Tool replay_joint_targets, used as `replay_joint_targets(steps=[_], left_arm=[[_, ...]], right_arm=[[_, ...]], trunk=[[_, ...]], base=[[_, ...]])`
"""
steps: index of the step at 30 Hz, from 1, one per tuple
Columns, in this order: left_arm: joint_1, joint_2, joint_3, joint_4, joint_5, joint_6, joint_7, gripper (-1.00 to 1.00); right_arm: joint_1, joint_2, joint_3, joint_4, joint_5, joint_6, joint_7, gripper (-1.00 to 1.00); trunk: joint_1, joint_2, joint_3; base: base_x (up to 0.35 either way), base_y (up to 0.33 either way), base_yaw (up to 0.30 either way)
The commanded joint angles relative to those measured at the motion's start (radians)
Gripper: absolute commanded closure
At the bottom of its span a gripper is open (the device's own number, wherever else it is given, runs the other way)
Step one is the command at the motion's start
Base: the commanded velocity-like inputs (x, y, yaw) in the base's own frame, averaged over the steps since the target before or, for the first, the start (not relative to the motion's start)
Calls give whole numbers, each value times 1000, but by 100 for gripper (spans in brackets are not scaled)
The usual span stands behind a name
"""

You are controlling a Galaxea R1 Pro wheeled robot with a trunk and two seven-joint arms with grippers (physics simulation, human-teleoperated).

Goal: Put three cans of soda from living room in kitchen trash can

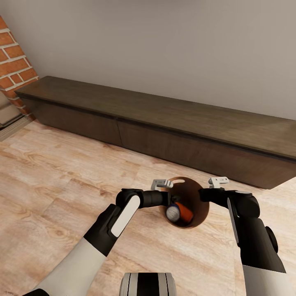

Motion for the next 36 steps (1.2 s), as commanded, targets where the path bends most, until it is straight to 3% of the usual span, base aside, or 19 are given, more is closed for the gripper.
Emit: replay_joint_targets(steps=[1, 6, 10, 11, 12, 13, 14, 18, 19, 22, 24, 25, 26, 27, 28, 30, 33, 36], left_arm=[[0, 0, 0, -1, -7, 0, 1, -100], [-1, 0, 0, -21, 7, 8, -15, -100], [0, 5, 4, -131, 49, 63, -54, -100], [0, 29, 4, -168, 69, 89, -71, -100], [0, 86, 7, -229, 102, 125, -92, -100], [0, 99, 7, -242, 109, 131, -95, -100], [1, 144, 8, -277, 127, 146, -102, -100], [1, 212, 8, -301, 148, 164, -108, -100], [1, 244, 8, -303, 158, 169, -112, -100], [1, 357, 8, -320, 242, 171, -167, -100], [1, 440, 8, -325, 304, 164, -250, -100], [1, 528, 8, -329, 340, 148, -368, -100], [1, 569, 8, -329, 348, 132, -429, -100], [2, 634, 8, -329, 357, 97, -516, -100], [3, 678, 8, -329, 361, 68, -561, -100], [11, 792, 5, -327, 370, -1, -625, -100], [9, 841, 6, -324, 371, -23, -641, -100], [8, 850, 5, -321, 366, -30, -643, -100]], right_arm=[[0, 0, 1, 0, -36, 7, 2, 100], [0, 0, 1, 0, -36, 7, 2, 100], [0, -1, 1, 0, -36, 7, 2, 100], [0, -1, 1, 0, -36, 7, 2, 100], [0, -2, 1, 0, -36, 7, 2, 100], [0, -2, 1, 0, -36, 7, 2, 100], [0, -3, 1, 0, -36, 7, 2, 100], [0, -3, 1, 0, -36, 7, 2, 100], [0, -3, 1, -1, -36, 7, 2, 100], [0, -4, 1, 0, -36, 7, 2, 100], [0, -4, 1, 0, -36, 7, 2, 100], [0, -5, 0, -1, -36, 7, 2, 100], [0, -5, 0, 0, -36, 7, 3, 100], [0, -5, 0, 0, -36, 7, 3, 100], [0, -4, 0, 0, -36, 7, 3, 100], [0, -4, -1, 0, -36, 9, 3, 100], [0, -4, -1, 0, -36, 17, 3, 100], [0, -7, -1, 0, -36, 18, 17, 100]], trunk=[[0, 0, 0], [0, 0, 0], [0, 0, 0], [0, 0, 0], [0, 0, 0], [0, 0, 0], [0, 0, 0], [0, 0, 0], [0, 0, 0], [0, 0, 0], [0, 0, 0], [0, 0, 0], [0, 0, 0], [0, 0, 0], [0, 0, 0], [0, 0, 0], [0, 0, 0], [0, 0, 0]], base=[[0, 0, 0], [0, 0, 0], [0, 0, 0], [0, 0, 0], [0, 0, 0], [0, 0, 0], [0, 0, 0], [0, 0, 0], [0, 0, 0], [0, 0, 0], [0, 0, 0], [0, 0, 0], [0, 0, 0], [0, 0, 0], [0, 0, 0], [0, 0, 0], [0, 0, 0], [0, 0, 0]])
